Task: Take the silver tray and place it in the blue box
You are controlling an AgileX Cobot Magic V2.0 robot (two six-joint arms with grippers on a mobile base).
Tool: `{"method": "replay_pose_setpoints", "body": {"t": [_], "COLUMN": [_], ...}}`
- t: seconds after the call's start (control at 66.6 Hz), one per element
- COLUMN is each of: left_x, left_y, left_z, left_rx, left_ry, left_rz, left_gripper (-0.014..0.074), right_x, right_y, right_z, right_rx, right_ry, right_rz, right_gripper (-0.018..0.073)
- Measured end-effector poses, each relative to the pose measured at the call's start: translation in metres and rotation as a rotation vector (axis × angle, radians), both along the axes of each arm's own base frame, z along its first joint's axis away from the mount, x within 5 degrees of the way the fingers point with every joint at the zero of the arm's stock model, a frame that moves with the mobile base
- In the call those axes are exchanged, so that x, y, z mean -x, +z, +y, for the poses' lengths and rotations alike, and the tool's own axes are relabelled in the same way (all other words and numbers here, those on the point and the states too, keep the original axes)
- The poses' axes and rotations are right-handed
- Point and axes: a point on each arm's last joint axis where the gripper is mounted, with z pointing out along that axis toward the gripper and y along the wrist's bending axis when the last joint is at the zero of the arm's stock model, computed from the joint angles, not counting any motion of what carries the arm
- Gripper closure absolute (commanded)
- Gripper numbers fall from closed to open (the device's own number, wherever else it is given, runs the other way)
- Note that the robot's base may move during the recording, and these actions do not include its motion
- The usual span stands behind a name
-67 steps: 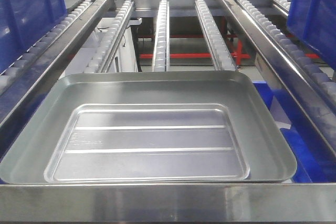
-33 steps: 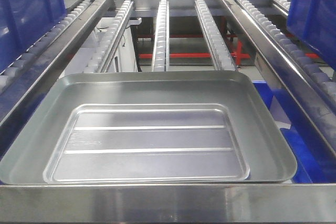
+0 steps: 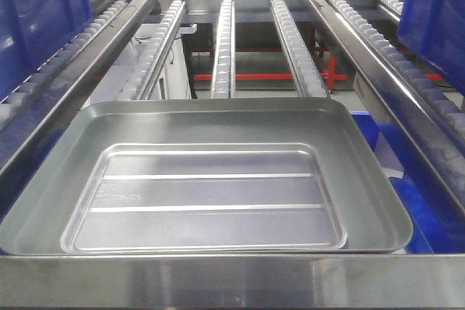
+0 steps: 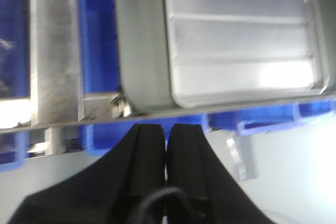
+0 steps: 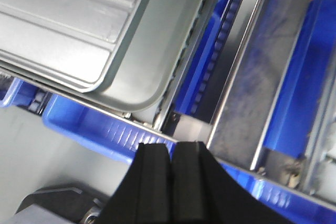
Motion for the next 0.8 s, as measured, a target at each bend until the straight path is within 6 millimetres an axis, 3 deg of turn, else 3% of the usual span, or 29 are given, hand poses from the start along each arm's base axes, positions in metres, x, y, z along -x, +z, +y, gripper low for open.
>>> {"method": "replay_pose_setpoints", "body": {"t": [0.18,0.45,0.631,0.796], "left_x": [-0.032,-0.077,-0.088,-0.097], "left_y": [-0.01,-0.025,-0.03,-0.037], "left_z": [-0.007,-0.009,-0.035,-0.064], "left_rx": [0.086,0.008,-0.033,-0.081], "left_ry": [0.069,0.17,0.163,0.14], "left_rz": [0.095,0.151,0.191,0.24], "left_gripper": [0.0603,0.0603,0.0603,0.0603], "right_x": [-0.016,-0.074,-0.113,-0.129], "right_y": [-0.012,-0.018,-0.016,-0.013], "right_z": [0.01,0.034,0.048,0.061], "right_rx": [-0.031,-0.031,-0.037,-0.036], "right_ry": [-0.101,-0.245,-0.324,-0.326], "right_rz": [0.212,0.354,0.354,0.357], "right_gripper": [0.0499,0.0498,0.0498,0.0498]}}
